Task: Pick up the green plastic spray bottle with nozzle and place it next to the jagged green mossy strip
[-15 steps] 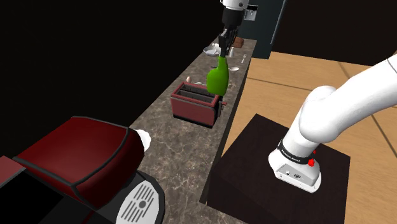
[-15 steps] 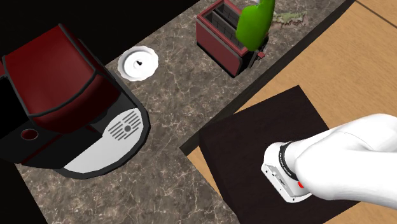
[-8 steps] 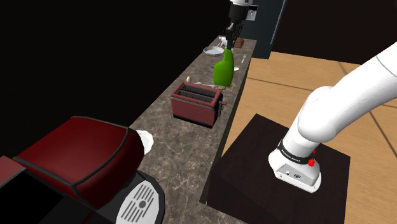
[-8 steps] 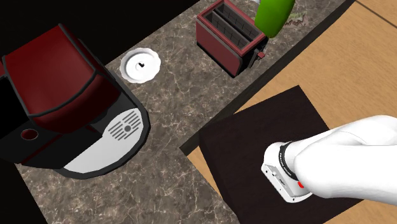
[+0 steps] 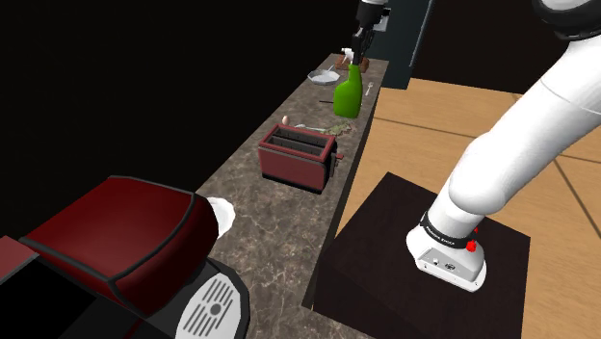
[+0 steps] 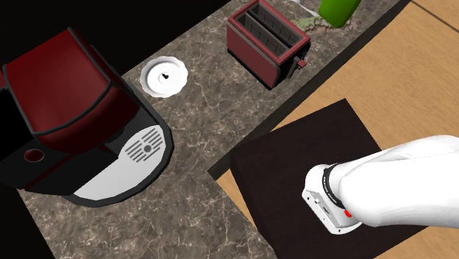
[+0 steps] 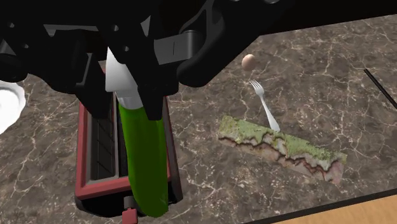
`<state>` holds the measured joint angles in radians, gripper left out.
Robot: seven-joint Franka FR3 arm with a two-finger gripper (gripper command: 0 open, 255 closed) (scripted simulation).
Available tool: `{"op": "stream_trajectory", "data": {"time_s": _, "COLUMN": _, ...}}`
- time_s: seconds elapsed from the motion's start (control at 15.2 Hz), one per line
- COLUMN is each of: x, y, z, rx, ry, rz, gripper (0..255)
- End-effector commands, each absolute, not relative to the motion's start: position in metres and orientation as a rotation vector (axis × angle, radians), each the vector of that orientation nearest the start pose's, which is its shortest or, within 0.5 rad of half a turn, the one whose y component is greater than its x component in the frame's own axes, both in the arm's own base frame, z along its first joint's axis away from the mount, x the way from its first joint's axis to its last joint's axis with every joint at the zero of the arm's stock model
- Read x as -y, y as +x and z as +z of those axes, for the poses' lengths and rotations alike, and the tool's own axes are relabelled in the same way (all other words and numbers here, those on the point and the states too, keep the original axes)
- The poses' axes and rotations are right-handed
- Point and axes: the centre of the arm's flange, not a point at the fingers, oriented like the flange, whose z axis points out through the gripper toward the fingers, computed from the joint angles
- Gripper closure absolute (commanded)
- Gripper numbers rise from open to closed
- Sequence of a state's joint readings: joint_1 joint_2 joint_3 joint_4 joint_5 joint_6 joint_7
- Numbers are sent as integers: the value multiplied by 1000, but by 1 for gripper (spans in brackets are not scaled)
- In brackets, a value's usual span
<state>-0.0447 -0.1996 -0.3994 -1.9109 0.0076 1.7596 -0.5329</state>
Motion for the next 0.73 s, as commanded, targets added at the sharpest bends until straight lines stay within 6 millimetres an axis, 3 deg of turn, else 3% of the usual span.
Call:
{"op": "stream_trajectory", "data": {"time_s": 0.0, "x": 257, "y": 459, "z": 578, "rx": 147, "ry": -3078, "rz": -106, "gripper": 255}}
{"op": "stream_trajectory", "data": {"time_s": 0.46, "x": 349, "y": 484, "z": 578, "rx": 147, "ry": -3078, "rz": -106, "gripper": 255}}
{"op": "stream_trajectory", "data": {"time_s": 0.66, "x": 349, "y": 484, "z": 562, "rx": 147, "ry": -3078, "rz": -106, "gripper": 255}}
